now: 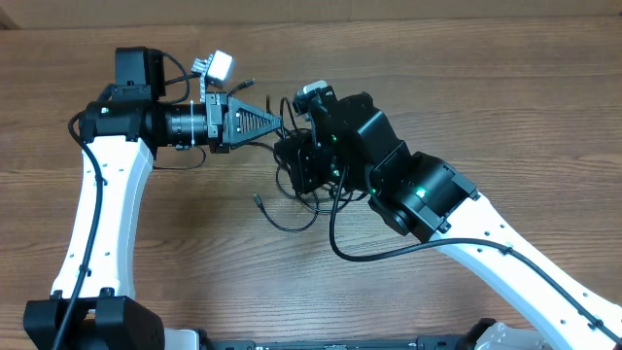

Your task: Untangle cables

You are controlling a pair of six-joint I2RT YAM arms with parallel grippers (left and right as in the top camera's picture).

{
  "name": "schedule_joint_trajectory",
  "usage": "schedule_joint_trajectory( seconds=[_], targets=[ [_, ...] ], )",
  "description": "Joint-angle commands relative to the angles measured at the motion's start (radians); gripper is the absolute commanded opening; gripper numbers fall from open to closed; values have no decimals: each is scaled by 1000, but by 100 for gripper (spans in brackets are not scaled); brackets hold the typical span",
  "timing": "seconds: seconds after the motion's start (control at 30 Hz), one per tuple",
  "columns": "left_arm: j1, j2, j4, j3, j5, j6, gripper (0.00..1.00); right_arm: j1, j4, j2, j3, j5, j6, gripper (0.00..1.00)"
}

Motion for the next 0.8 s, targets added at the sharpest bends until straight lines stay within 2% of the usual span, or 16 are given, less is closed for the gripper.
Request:
schedule_joint_trajectory(
  seconds=[0.0,0.23,0.33,0.37,0.43,0.5,0.57,0.77],
  targets=[
    [-4,0,-41,13,-20,25,4,-16,-17,-19,28,111,-35,4],
    [-5,0,-59,13,-30,-2,4,-42,-58,-18,28,102,-66,4],
    [-11,0,-125,13,-229,-2,5,-42,-55,-18,28,37,-79,4],
    [-15,0,-127,13,-237,-2,5,-42,-54,-18,28,16,-91,4],
    [-18,0,-115,13,-216,-39,8,-42,-51,-16,28,-52,-91,4],
    [-18,0,-84,13,-158,-69,17,-42,-48,-10,28,-60,-90,4],
    [-21,0,-61,13,-122,-69,20,-42,-21,-4,28,-129,-91,4],
    [-22,0,-57,13,-124,-84,23,-42,13,-3,28,-198,-90,4]
  ],
)
